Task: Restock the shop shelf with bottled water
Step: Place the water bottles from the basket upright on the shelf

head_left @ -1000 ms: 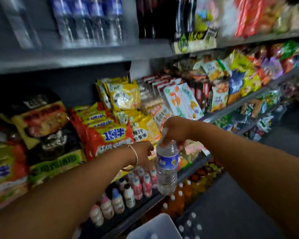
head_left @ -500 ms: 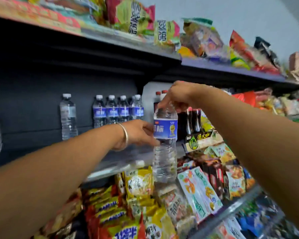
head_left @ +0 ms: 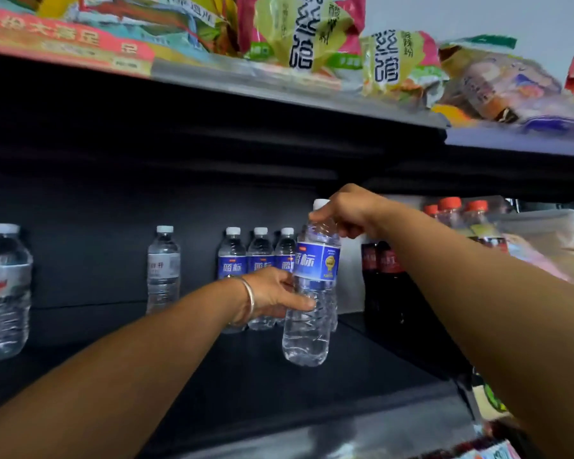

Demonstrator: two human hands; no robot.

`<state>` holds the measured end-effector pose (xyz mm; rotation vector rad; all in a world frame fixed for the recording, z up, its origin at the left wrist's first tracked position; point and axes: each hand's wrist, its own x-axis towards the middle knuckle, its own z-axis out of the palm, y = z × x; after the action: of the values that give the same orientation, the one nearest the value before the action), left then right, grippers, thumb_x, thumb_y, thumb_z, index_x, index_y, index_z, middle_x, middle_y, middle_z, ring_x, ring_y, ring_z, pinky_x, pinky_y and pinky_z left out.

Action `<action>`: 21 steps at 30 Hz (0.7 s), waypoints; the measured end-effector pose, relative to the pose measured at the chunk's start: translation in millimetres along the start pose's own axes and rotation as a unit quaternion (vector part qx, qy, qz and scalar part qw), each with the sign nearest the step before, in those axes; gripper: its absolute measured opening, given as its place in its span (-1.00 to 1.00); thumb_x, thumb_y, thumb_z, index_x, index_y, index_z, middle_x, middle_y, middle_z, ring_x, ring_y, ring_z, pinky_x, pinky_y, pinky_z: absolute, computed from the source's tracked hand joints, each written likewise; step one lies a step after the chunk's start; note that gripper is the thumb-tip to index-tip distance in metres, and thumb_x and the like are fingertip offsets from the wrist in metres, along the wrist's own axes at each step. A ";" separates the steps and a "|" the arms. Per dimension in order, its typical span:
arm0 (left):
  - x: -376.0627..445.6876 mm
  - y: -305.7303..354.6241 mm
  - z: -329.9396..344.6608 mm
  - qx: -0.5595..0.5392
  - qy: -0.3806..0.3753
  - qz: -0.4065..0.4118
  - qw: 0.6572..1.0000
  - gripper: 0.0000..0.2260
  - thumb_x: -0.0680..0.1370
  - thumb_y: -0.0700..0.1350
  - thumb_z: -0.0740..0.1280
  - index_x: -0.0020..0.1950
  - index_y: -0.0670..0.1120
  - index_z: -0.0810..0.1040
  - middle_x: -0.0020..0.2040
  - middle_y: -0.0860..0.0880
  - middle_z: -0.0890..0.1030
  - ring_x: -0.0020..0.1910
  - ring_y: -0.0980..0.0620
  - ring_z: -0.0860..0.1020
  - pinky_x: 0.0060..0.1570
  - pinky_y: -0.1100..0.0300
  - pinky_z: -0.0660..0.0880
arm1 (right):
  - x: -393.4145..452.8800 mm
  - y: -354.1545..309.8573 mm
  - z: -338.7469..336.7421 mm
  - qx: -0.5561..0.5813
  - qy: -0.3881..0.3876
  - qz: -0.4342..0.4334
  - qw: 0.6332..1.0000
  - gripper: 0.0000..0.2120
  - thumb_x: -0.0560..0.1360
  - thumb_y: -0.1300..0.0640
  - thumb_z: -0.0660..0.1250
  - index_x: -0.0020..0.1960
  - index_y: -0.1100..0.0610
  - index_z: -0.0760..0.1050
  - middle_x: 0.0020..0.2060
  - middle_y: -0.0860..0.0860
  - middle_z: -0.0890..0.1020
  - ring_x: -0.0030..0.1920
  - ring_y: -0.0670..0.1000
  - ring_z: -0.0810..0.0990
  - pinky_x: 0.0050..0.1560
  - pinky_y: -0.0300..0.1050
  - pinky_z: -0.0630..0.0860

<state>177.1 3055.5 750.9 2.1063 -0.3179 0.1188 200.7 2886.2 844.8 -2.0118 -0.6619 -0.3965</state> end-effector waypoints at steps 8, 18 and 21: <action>54.9 -43.2 -0.5 0.053 0.115 0.002 0.992 -0.68 0.29 -0.10 0.56 -0.03 -0.13 0.59 -0.11 -0.07 0.65 -0.27 0.06 0.55 -0.33 0.24 0.48 | 55.1 44.3 31.8 -0.005 -0.035 -0.005 0.999 -0.77 0.44 0.17 0.40 -0.29 0.25 0.43 -0.55 0.09 0.40 -0.55 -0.01 0.30 -0.50 -0.27 0.20; 92.8 -66.5 -0.3 0.124 0.259 -0.038 0.957 -0.57 0.18 0.10 0.59 -0.30 -0.18 0.49 -0.40 -0.04 0.46 -0.33 -0.03 0.43 -0.26 0.12 0.43 | 71.1 61.2 51.9 -0.045 -0.090 0.019 0.995 -0.42 0.37 0.16 0.51 0.27 0.34 0.37 0.06 0.25 0.55 -0.38 0.12 0.55 -0.42 -0.12 0.58; 94.6 -62.6 2.4 0.175 0.281 -0.058 0.942 -0.59 0.23 0.13 0.56 -0.35 -0.04 0.37 -0.39 0.01 0.41 -0.32 -0.01 0.42 -0.27 0.18 0.37 | 77.2 61.2 60.0 -0.061 -0.060 0.027 0.996 -0.47 0.33 0.21 0.54 0.20 0.31 0.40 -0.01 0.25 0.60 -0.23 0.25 0.66 -0.13 0.12 0.63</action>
<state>285.0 3067.9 718.0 2.3194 0.1847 0.7379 299.8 2935.9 812.9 -2.1790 -0.6701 -0.2914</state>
